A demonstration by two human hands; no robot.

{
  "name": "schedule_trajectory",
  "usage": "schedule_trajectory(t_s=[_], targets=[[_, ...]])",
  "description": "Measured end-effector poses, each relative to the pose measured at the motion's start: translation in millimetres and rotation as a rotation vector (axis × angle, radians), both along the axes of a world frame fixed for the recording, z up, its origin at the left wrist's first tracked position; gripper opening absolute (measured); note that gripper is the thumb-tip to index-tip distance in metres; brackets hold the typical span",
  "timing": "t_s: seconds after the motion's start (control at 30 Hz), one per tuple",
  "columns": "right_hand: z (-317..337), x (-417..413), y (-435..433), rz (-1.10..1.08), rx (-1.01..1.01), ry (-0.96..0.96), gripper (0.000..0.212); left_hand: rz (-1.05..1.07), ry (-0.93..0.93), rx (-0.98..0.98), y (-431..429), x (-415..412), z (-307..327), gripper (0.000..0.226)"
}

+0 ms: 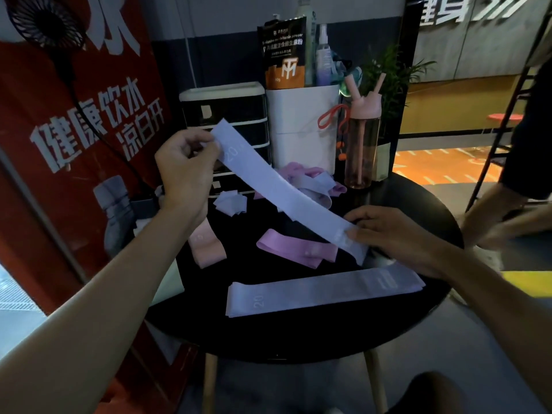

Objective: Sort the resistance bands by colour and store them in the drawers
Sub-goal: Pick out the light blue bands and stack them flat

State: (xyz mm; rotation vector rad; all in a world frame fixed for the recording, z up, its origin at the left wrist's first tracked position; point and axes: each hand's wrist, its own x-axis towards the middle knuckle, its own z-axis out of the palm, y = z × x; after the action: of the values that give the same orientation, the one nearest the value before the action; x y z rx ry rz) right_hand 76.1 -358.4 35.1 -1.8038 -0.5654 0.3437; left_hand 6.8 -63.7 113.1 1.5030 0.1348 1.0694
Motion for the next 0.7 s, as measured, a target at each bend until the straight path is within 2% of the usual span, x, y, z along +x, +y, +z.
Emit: schedule_trajectory(t_s=[0.17, 0.33, 0.43, 0.6, 0.7], targets=[[-9, -2, -31, -0.091, -0.001, 0.000, 0.023, 0.074, 0.040, 0.047, -11, -26, -40, 0.026], [-26, -17, -49, -0.278, 0.042, -0.101, 0.015, 0.136, 0.185, 0.018, -24, -57, -85, 0.023], [-32, -22, -55, -0.301, -0.015, -0.221, 0.013, 0.135, 0.233, 0.192, -34, -74, -104, 0.014], [-40, -22, -58, -0.256, -0.132, -0.369, 0.010, 0.041, 0.312, 0.411, -37, -93, -128, 0.039], [-46, -22, -59, -0.254, -0.183, -0.424, 0.011, 0.044, 0.356, 0.489, -34, -98, -141, 0.032]])
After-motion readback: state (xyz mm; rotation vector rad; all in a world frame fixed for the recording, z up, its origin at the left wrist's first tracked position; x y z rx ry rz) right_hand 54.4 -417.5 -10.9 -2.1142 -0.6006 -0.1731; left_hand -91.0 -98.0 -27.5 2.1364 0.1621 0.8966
